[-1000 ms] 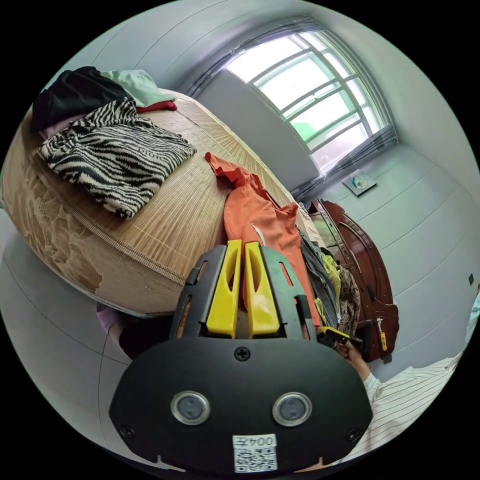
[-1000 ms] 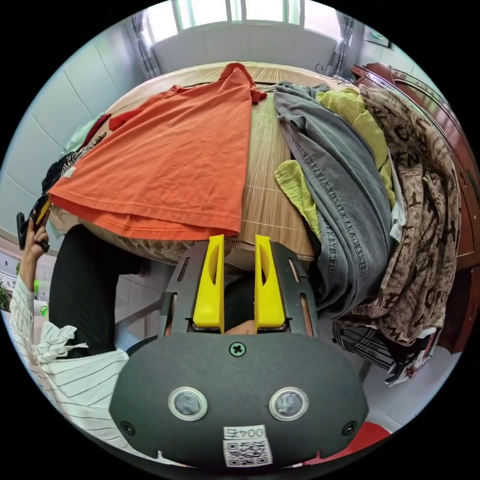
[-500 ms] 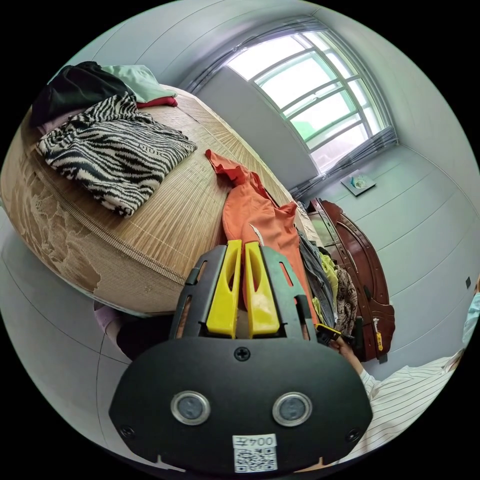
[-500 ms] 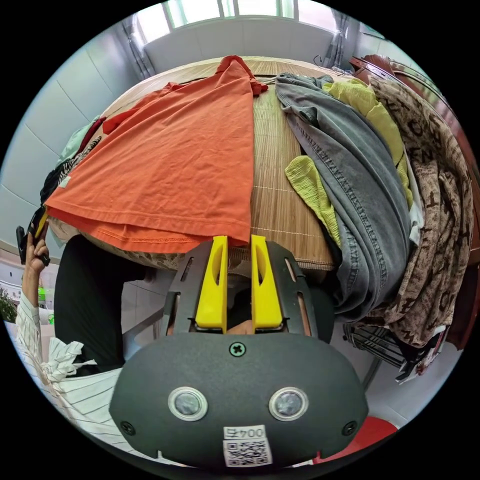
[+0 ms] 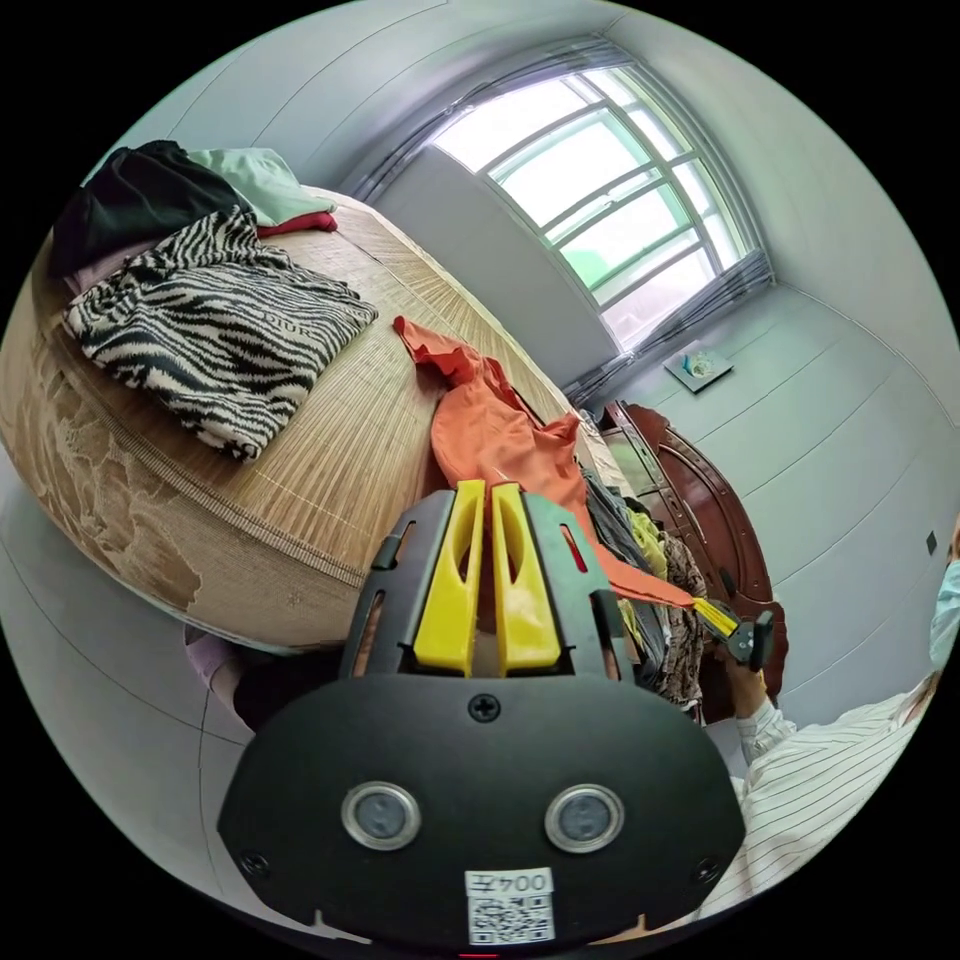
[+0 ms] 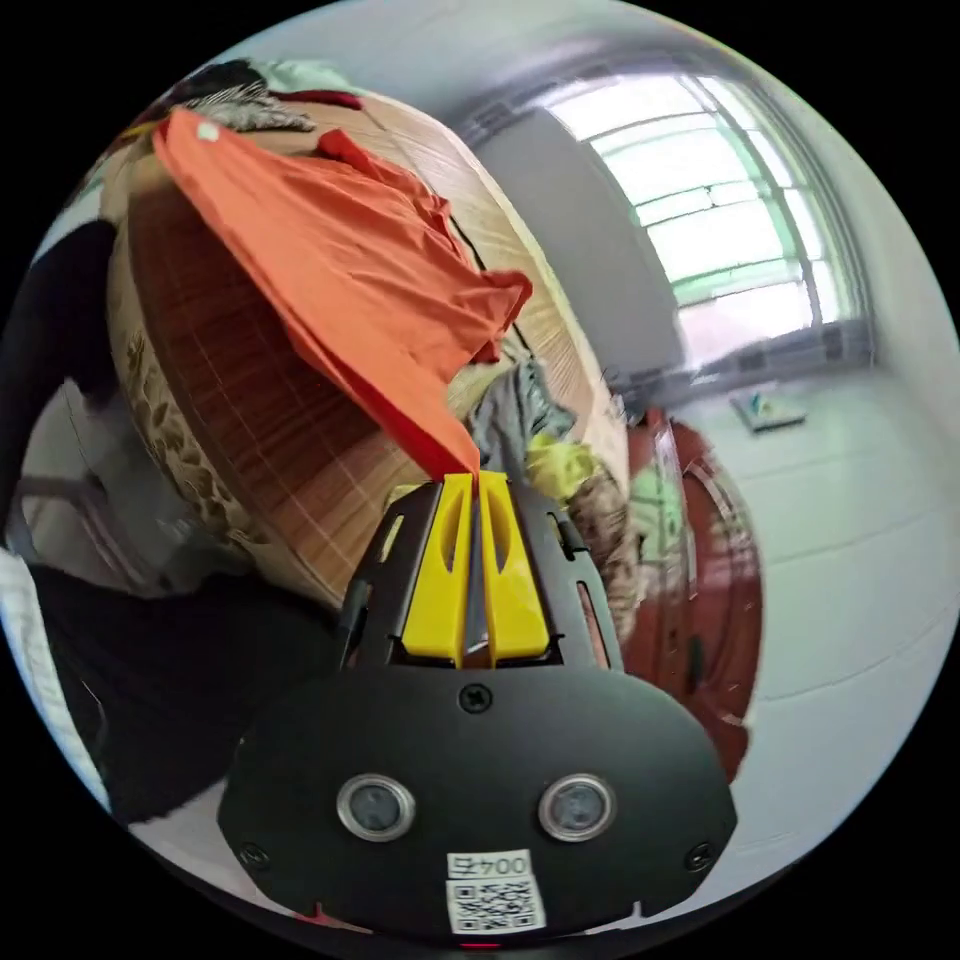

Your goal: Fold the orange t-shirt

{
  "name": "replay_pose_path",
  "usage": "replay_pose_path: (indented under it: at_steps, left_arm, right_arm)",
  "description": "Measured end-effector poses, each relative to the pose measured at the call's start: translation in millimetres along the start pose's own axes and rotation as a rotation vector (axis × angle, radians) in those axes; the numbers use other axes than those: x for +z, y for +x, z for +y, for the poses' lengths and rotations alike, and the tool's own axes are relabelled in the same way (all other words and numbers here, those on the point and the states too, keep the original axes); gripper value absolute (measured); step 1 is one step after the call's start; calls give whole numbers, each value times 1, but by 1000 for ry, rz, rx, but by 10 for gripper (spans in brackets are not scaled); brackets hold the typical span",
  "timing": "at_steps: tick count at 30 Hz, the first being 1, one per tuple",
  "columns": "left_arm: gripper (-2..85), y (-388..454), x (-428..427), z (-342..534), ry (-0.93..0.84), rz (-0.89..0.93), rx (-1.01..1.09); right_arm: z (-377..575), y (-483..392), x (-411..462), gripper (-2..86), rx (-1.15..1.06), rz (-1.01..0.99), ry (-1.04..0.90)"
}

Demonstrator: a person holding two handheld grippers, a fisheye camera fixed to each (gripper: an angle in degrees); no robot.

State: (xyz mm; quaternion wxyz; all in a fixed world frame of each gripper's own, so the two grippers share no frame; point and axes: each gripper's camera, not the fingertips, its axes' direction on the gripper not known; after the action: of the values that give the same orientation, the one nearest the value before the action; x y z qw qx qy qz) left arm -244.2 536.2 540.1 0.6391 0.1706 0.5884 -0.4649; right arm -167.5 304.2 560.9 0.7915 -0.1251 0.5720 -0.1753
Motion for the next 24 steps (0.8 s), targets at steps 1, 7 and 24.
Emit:
replay_pose_path:
  at_steps: [1,7,24]
  left_arm:
    - [11,-3,-1,0,5,5,-6]
    - [10,-46,-12,10,5,95,-104]
    - [8,-55,-11,-9,-51,100,-163]
  right_arm:
    - [0,-1,-11,-6,-82,58,48]
    - [34,-75,-3,-4,-465,40,81]
    - [134,48,157,101,871,-1399,-216]
